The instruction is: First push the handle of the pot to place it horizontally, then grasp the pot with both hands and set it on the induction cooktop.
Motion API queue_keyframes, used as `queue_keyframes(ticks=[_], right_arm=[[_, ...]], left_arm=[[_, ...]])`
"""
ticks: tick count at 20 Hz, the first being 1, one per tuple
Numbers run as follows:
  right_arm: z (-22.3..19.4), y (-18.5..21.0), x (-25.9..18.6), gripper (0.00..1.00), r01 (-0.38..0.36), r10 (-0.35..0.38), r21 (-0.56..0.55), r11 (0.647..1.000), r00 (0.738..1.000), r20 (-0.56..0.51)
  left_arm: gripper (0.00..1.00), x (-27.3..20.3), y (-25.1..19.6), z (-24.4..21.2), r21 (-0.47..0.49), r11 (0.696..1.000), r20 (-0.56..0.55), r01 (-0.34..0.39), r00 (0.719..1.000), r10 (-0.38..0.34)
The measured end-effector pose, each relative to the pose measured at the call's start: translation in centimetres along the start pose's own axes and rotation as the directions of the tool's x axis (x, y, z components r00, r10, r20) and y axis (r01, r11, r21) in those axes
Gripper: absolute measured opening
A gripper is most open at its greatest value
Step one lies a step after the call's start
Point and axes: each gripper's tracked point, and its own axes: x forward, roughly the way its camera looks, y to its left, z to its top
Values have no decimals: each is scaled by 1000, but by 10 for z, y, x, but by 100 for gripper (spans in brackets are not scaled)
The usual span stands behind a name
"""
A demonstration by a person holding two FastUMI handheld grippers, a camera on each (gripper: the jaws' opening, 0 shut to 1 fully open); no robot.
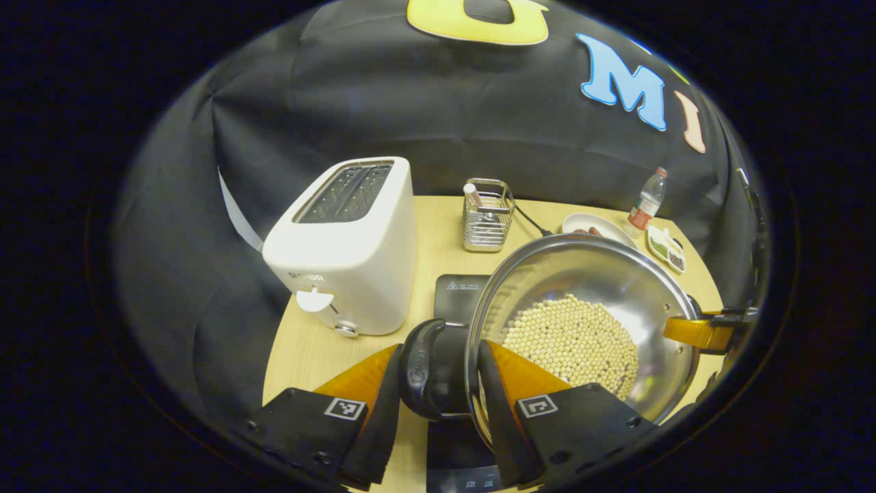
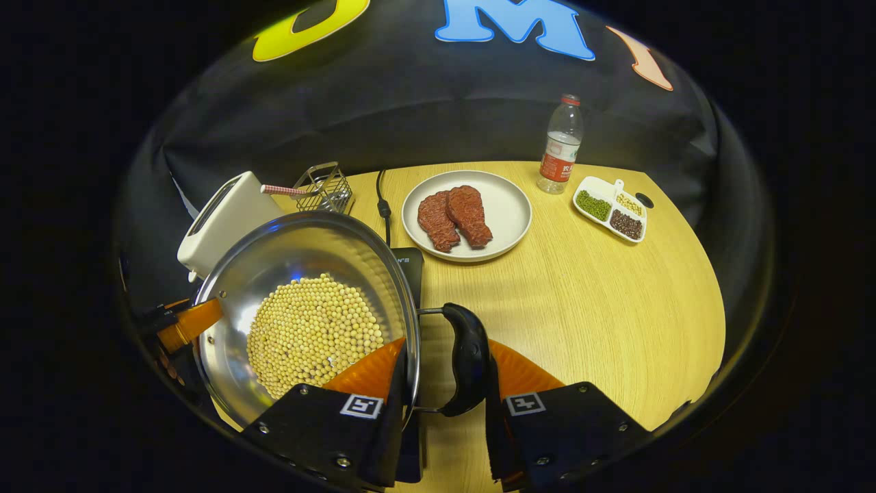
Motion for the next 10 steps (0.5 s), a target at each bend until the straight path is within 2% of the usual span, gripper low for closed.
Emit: queue_keyframes(ticks=[6, 10], right_arm=[[-1, 8, 7, 51, 14, -14, 7, 1000, 1000, -6], [-5, 10, 10, 51, 19, -20, 26, 999, 1000, 12]], left_arm=[[69, 10, 9, -4, 6, 1000, -6, 12, 1000, -12], [63, 15, 10, -4, 23, 999, 7, 26, 1000, -26]])
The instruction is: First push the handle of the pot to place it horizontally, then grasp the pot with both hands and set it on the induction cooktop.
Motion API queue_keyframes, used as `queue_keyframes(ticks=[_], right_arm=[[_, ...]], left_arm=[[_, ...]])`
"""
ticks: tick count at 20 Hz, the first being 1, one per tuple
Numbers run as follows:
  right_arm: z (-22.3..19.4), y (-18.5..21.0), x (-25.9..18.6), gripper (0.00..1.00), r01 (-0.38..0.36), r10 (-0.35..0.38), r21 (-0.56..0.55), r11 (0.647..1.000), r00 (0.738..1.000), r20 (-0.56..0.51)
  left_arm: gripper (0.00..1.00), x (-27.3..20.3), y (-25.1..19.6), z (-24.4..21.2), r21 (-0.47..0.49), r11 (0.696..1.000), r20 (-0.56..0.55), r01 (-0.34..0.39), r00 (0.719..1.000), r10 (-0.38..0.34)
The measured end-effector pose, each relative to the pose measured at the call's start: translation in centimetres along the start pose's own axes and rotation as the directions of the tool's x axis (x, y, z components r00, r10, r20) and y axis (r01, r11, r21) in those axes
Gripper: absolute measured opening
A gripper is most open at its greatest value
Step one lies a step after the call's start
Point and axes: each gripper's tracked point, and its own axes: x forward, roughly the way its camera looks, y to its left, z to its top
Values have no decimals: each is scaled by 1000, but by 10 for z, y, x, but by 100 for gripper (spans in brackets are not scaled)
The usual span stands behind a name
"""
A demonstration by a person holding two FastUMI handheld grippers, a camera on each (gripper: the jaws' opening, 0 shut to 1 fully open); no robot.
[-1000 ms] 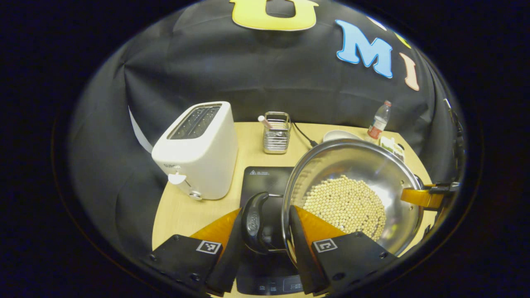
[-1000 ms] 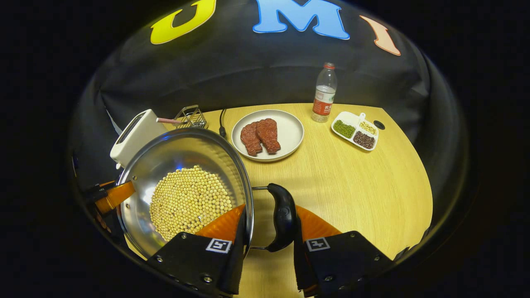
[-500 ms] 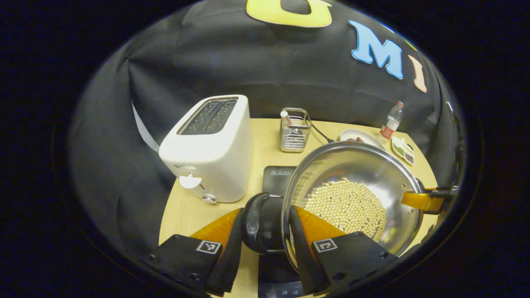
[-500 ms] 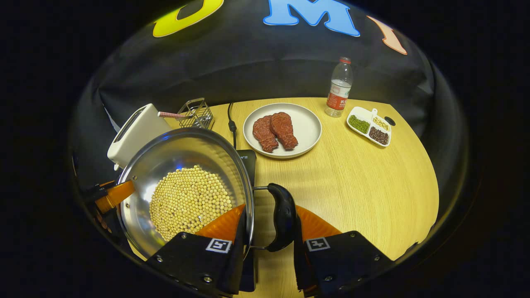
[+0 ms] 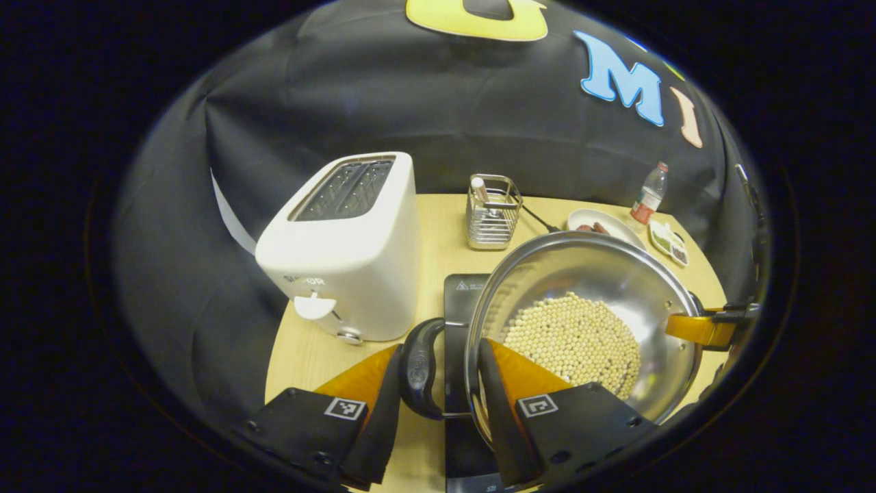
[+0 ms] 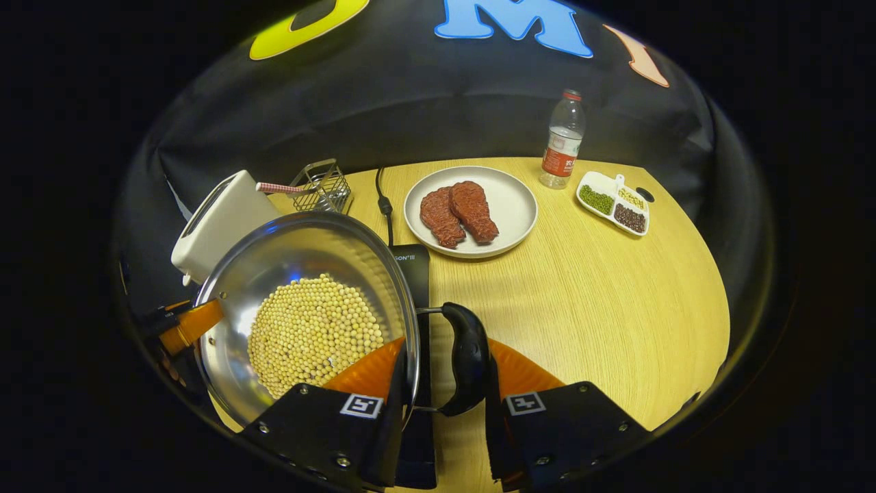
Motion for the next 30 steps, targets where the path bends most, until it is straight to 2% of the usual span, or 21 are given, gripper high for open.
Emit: queue_keyframes(ticks=[1, 2, 4, 5, 7, 8, 9, 11, 12, 13, 14, 16, 17, 18, 19, 20, 25, 29, 30], right_arm=[[1, 0, 0, 51, 1, -1, 10, 1000, 1000, 6], [0, 1, 0, 51, 4, -5, 17, 1000, 1000, 7], [0, 1, 0, 51, 9, -9, 23, 1000, 1000, 11], [0, 1, -1, 51, 8, -9, 29, 1000, 1000, 11], [0, 1, -1, 51, 3, -4, 30, 1000, 1000, 18], [0, 1, -1, 51, -1, 0, 30, 1000, 1000, 23], [0, 0, 1, 51, -6, 5, 28, 1000, 1000, 29], [3, 0, 0, 54, -25, 24, 27, 999, 999, 41], [7, 0, -5, 59, -37, 35, 28, 999, 998, 59], [14, -3, -10, 59, -33, 31, 23, 999, 996, 89], [21, -7, -17, 69, -30, 28, 13, 999, 992, 121], [38, -16, -35, 81, -19, 22, -18, 1000, 980, 197], [46, -21, -49, 82, -16, 24, -34, 999, 972, 235], [54, -27, -64, 75, -12, 24, -48, 999, 961, 276], [61, -33, -82, 75, -9, 26, -55, 998, 948, 316], [70, -38, -102, 84, -16, 35, -56, 998, 932, 361], [111, -76, -204, 84, -37, 69, -70, 997, 840, 539], [137, -124, -280, 84, -38, 58, -45, 998, 763, 644], [141, -137, -295, 84, -27, 54, -51, 998, 744, 666]], left_arm=[[70, 2, 1, 2, 0, 1000, 5, 5, 1000, -5], [63, -1, 2, 1, 1, 1000, 7, 8, 1000, -8], [63, -1, 2, 2, 15, 1000, 16, 6, 1000, -6], [66, 0, 2, 4, 15, 1000, 21, 7, 1000, -8], [64, -1, 1, 4, -5, 1000, 27, 20, 999, -20], [72, -4, 1, 3, -22, 999, 33, 31, 999, -31], [65, -6, 1, 4, -52, 998, 38, 42, 998, -40], [72, -21, 8, 22, -94, 995, 113, 36, 993, -25], [71, -30, 14, 34, -95, 995, 165, 17, 986, -1], [72, -42, 18, 48, -96, 995, 209, 4, 978, 16], [75, -57, 18, 58, -97, 995, 246, -9, 969, 33], [80, -85, 11, 76, -99, 995, 312, -20, 949, 50], [80, -100, 3, 84, -100, 995, 348, -18, 936, 52], [80, -116, -7, 90, -102, 995, 381, -13, 923, 51], [80, -133, -21, 97, -101, 995, 411, -12, 910, 53], [80, -154, -35, 100, -96, 995, 440, -13, 897, 54], [79, -253, -119, 134, -57, 998, 597, -2, 801, 36], [79, -307, -192, 152, -42, 999, 654, 29, 756, 5], [77, -323, -208, 157, -34, 999, 676, 34, 737, -2]])
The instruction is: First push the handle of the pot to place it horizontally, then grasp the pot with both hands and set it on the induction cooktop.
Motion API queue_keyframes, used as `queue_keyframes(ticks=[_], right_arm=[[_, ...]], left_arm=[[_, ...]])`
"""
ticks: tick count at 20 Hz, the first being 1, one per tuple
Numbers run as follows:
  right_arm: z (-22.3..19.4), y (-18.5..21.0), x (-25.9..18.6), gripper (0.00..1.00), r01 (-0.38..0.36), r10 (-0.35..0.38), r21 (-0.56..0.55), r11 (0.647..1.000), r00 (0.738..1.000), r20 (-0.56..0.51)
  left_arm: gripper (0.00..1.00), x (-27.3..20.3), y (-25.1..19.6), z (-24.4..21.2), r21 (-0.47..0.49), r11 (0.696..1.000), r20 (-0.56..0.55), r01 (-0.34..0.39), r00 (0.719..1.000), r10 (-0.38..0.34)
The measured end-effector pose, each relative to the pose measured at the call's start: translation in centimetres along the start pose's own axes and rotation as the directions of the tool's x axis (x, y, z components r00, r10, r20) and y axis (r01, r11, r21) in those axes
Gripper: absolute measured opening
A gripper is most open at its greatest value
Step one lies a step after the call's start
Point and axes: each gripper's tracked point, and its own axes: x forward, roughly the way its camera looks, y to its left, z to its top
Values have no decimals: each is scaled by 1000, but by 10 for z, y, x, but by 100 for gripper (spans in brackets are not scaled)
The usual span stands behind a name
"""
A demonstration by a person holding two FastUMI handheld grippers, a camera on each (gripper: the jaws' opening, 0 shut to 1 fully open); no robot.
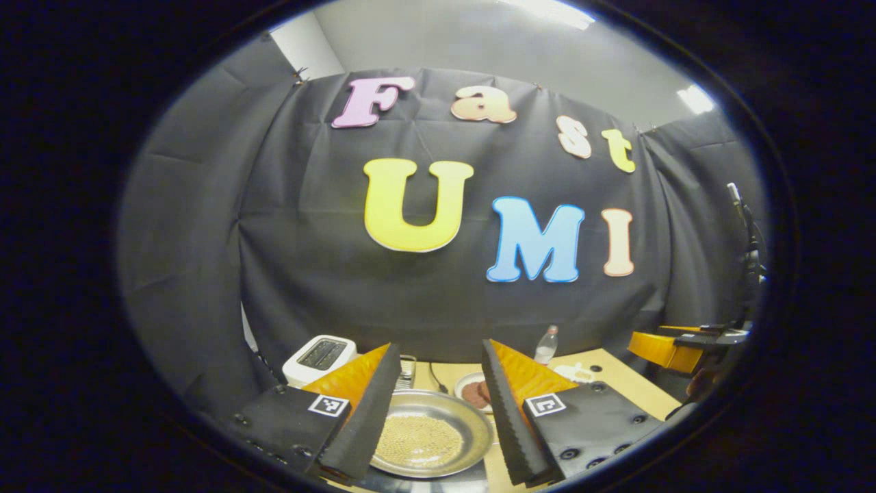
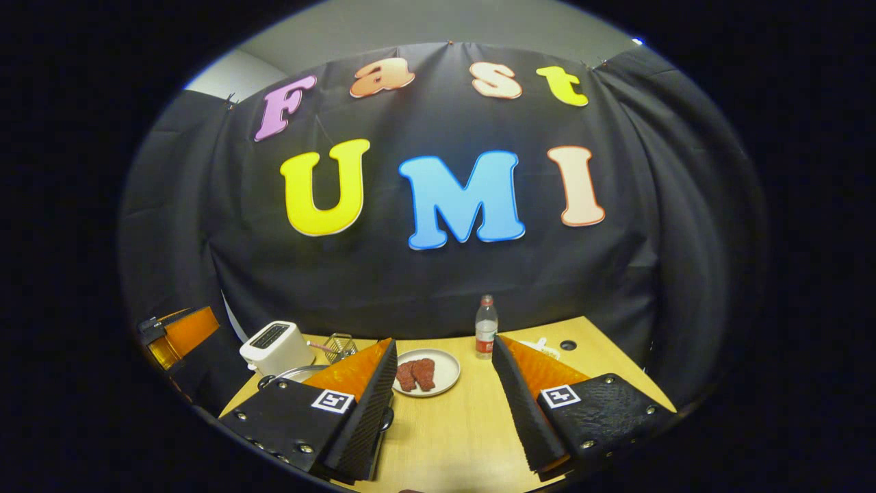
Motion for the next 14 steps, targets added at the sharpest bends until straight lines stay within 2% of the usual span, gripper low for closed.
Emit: queue_keyframes(ticks=[1, 3, 4, 5, 6, 7, 8, 9, 10, 13, 14], right_arm=[[11, -16, -8, 84, 7, -6, -15, 1000, 1000, 24], [29, -33, -25, 84, -10, 11, -21, 1000, 998, 61], [38, -38, -31, 93, -25, 27, -25, 999, 997, 76], [44, -45, -38, 84, -46, 49, -33, 998, 994, 96], [48, -51, -42, 90, -63, 67, -44, 997, 992, 109], [48, -61, -45, 92, -65, 71, -53, 996, 990, 119], [49, -67, -48, 98, -73, 79, -56, 996, 989, 127], [47, -73, -51, 99, -84, 90, -52, 995, 988, 126], [45, -78, -53, 99, -97, 102, -49, 994, 987, 125], [42, -87, -54, 94, -132, 138, -53, 990, 982, 128], [41, -85, -54, 99, -148, 153, -48, 988, 980, 124]], left_arm=[[80, -5, -21, 16, 1, 1000, 32, 7, 999, -7], [79, -17, -49, 39, 5, 1000, 78, 0, 997, -1], [79, -23, -63, 46, 3, 1000, 96, -7, 995, 7], [82, -26, -76, 53, -4, 1000, 108, -6, 994, 7], [91, -30, -88, 54, -9, 1000, 113, -10, 994, 11], [100, -33, -97, 54, -7, 1000, 117, -13, 993, 14], [100, -36, -104, 54, -1, 1000, 119, -24, 993, 24], [95, -47, -105, 53, 4, 1000, 116, -27, 993, 27], [99, -54, -113, 51, 7, 1000, 110, -27, 994, 26], [95, -59, -126, 50, 18, 999, 112, -48, 993, 46], [95, -60, -129, 54, 22, 998, 121, -54, 991, 51]])
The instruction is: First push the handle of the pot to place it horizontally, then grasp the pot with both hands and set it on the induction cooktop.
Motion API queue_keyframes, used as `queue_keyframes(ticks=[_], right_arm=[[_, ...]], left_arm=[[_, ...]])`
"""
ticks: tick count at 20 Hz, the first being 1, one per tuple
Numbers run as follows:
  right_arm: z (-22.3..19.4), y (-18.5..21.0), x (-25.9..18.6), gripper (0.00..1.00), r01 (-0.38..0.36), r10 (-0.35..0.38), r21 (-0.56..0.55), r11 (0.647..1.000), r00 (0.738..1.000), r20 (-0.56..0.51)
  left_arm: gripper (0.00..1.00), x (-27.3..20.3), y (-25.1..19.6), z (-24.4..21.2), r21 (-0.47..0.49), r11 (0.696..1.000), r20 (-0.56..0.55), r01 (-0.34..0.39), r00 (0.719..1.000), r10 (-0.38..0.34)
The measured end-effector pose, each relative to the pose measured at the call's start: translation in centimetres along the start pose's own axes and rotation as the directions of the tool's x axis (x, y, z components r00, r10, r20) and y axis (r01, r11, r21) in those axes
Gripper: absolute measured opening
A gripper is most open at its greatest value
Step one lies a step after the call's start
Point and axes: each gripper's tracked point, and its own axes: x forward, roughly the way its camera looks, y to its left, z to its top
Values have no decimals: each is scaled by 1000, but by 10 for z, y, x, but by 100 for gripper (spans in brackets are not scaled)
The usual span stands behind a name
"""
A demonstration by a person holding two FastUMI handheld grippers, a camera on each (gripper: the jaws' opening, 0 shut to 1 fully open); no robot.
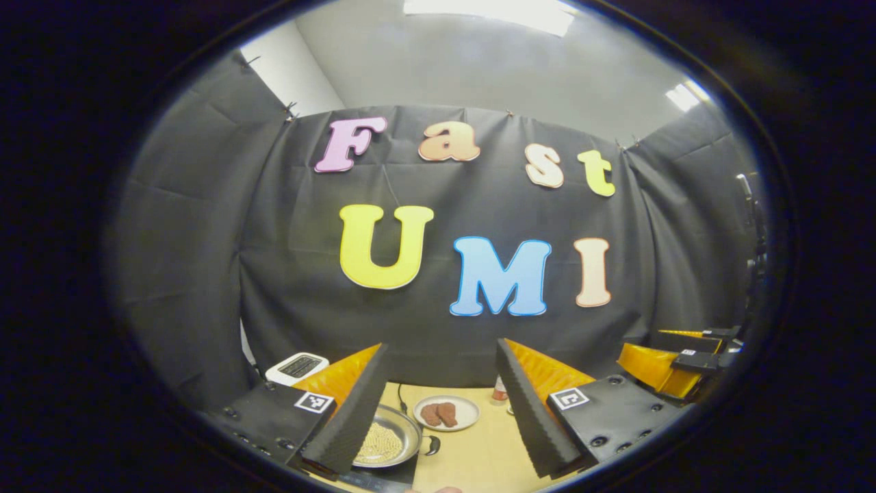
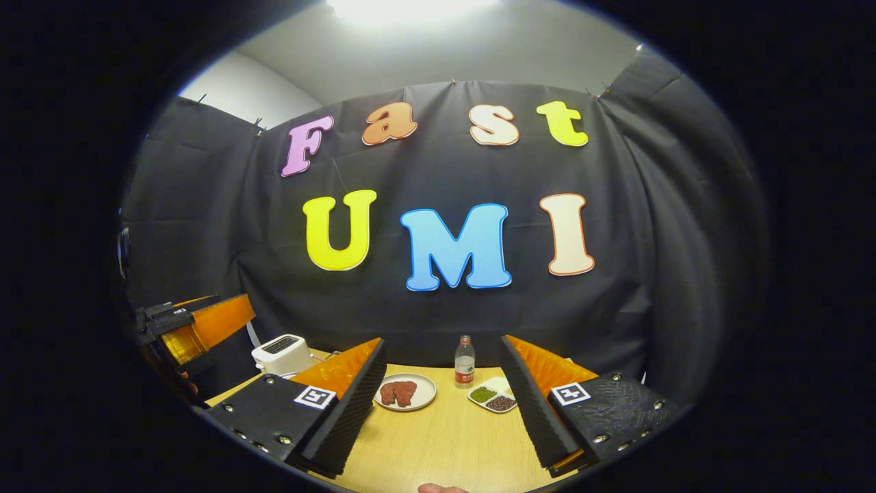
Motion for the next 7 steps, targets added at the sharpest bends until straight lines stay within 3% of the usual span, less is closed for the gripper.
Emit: queue_keyframes(ticks=[3, 7], right_arm=[[5, -4, 1, 99, 9, -9, 12, 1000, 1000, 3], [14, 4, -4, 98, 52, -52, 24, 998, 998, 19]], left_arm=[[100, -8, -12, 5, 15, 999, 11, 37, 999, -37], [99, -13, -10, -3, 4, 996, -25, 91, 996, -91]])
